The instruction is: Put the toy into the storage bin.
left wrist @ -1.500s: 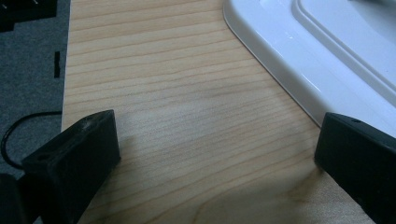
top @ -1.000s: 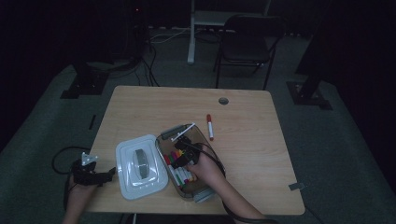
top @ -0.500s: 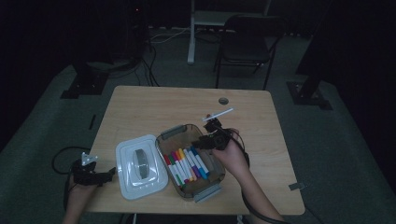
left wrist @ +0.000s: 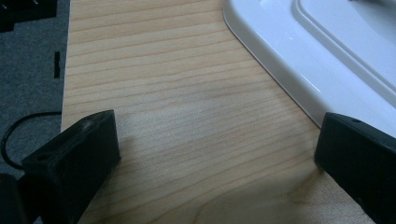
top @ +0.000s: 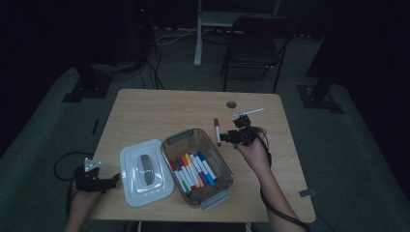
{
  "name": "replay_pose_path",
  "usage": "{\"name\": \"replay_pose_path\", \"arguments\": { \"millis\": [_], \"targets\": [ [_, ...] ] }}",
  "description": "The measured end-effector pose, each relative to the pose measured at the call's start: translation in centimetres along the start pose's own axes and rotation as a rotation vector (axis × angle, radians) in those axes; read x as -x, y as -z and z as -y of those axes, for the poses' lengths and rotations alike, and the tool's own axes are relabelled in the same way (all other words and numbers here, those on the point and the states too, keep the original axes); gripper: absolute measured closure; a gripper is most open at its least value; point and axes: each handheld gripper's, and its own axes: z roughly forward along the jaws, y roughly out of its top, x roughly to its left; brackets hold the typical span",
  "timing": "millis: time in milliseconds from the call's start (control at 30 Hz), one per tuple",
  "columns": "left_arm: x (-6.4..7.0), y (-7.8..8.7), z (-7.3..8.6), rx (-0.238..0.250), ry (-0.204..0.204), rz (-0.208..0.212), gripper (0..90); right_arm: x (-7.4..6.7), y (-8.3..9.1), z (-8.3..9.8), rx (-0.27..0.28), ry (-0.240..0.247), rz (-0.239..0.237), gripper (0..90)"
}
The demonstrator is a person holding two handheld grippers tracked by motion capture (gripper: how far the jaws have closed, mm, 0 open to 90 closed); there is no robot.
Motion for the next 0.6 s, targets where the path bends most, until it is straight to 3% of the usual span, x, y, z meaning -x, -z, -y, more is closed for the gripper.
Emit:
{"name": "replay_pose_path", "arguments": {
  "millis": [233,600],
  "targets": [
    [0.0,0.0,0.0,0.000,0.000,0.000,0.5,2.3,-2.2,0.2,0.000,-0.078,0.029,50.8],
    [0.0,0.0,0.0,0.000,0.000,0.000,0.5,4.1,-5.9,-0.8,-0.044,-0.131,0.075,48.1]
  ]
}}
